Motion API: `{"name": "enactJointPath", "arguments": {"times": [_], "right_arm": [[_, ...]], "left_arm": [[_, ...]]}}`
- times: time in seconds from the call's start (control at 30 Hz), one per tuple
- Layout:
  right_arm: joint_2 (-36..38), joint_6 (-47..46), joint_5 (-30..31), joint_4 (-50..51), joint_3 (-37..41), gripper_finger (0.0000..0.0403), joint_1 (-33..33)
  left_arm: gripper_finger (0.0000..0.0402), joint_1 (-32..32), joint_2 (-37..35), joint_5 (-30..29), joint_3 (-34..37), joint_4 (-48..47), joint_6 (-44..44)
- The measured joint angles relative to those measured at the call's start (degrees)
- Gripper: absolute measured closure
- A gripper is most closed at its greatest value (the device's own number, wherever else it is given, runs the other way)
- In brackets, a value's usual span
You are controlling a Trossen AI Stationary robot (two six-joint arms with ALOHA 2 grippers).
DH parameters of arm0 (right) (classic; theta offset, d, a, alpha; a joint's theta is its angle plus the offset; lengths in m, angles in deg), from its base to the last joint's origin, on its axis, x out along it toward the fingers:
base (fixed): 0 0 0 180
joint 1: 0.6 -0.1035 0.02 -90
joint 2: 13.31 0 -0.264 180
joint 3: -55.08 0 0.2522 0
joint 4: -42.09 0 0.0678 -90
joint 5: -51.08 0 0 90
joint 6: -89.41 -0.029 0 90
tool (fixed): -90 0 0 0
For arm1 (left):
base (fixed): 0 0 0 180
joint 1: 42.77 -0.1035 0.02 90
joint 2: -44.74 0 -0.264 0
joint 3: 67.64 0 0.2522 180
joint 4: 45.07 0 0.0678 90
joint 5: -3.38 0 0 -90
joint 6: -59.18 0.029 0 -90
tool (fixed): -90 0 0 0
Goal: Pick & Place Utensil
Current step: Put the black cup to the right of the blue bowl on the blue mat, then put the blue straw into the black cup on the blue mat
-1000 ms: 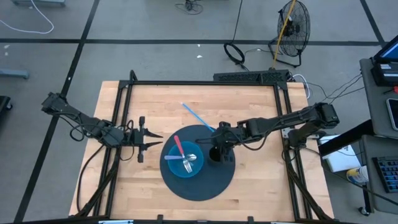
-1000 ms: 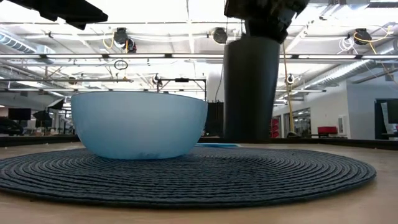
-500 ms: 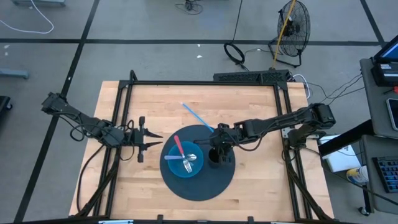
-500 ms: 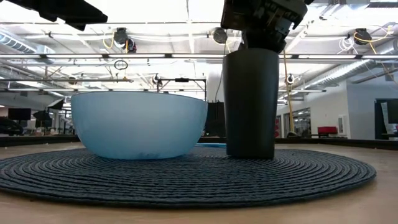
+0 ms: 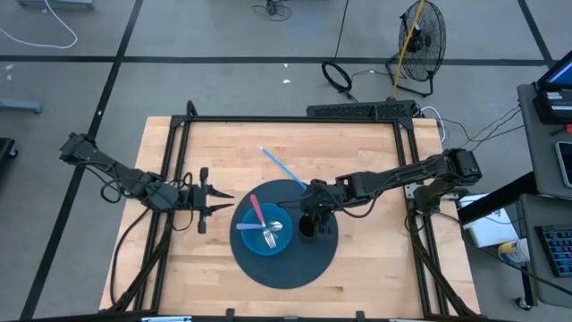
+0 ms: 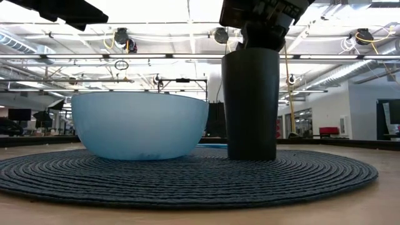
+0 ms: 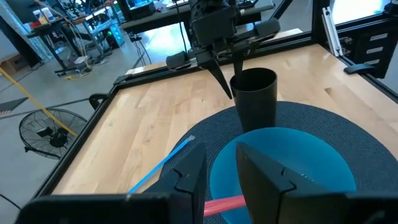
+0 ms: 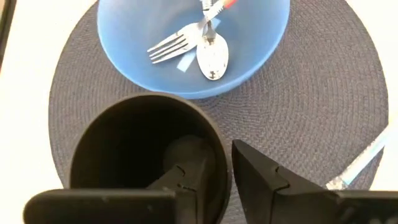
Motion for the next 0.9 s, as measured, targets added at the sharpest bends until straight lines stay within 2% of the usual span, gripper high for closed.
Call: {"name": "enactJointPath", "arguments": {"times": [0.3, 0.73, 0.9], "right_arm": [[1.3, 0.4, 0.0, -0.1, 0.1, 0.0313, 0.0], [10.9, 5.4, 0.3, -2.3, 0.0, 0.0302, 0.2], [15.5, 6.7, 7.0, -3.2, 0.0, 0.0302, 4.5]], "left_arm": [[0.0309, 0.0, 0.0, 0.0, 0.0, -0.3, 0.0], [0.0309, 0.0, 0.0, 0.0, 0.0, -0.4, 0.2], [0.0309, 0.0, 0.0, 0.0, 0.0, -0.4, 1.0]]}}
